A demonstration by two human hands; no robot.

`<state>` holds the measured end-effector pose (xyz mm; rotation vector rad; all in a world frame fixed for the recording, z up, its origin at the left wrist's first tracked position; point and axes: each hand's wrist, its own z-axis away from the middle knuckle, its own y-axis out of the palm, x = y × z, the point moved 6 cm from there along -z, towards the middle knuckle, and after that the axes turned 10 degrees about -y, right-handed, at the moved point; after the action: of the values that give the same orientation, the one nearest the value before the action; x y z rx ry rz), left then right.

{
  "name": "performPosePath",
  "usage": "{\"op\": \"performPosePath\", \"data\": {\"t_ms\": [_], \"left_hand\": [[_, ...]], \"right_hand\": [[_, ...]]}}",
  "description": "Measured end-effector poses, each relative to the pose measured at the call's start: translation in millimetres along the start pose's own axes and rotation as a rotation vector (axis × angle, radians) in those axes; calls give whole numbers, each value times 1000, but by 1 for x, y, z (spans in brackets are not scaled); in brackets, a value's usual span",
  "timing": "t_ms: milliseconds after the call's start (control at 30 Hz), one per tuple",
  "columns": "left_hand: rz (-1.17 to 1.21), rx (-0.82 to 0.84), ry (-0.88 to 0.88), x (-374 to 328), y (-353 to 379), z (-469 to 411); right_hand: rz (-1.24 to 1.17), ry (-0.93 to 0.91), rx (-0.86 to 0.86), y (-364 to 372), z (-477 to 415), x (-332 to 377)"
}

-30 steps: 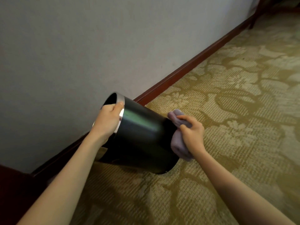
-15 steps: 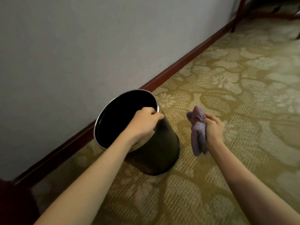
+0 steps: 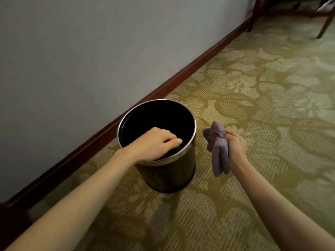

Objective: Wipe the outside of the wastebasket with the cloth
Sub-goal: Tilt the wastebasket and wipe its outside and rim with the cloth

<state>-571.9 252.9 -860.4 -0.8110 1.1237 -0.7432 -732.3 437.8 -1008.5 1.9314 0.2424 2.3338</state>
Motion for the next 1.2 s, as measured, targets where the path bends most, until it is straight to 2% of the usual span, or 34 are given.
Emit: {"op": "performPosePath", "data": {"t_ms": [100,233,367,467,600,833,1200], "left_hand": [[-68,52,54,29,-14,30],[-156,61,36,68,-29,59],[-412,-46,141,71,-29,71],[-463,-186,198,66,-25,77],[-486,-283,151,67,-25,80],[-447,-346,50,56,-18,76],[-185,-306,-271,31,-5,53]], "right_hand": [[21,1,45,13,9,-2],[12,26,118,30,21,-4],[26,19,106,34,30,-6],[-28,72,82,33,33,-10],[-63,120,78,33,32,-7],[-18,78,104,36,45,2],[31,72,103,38,58,9]]}}
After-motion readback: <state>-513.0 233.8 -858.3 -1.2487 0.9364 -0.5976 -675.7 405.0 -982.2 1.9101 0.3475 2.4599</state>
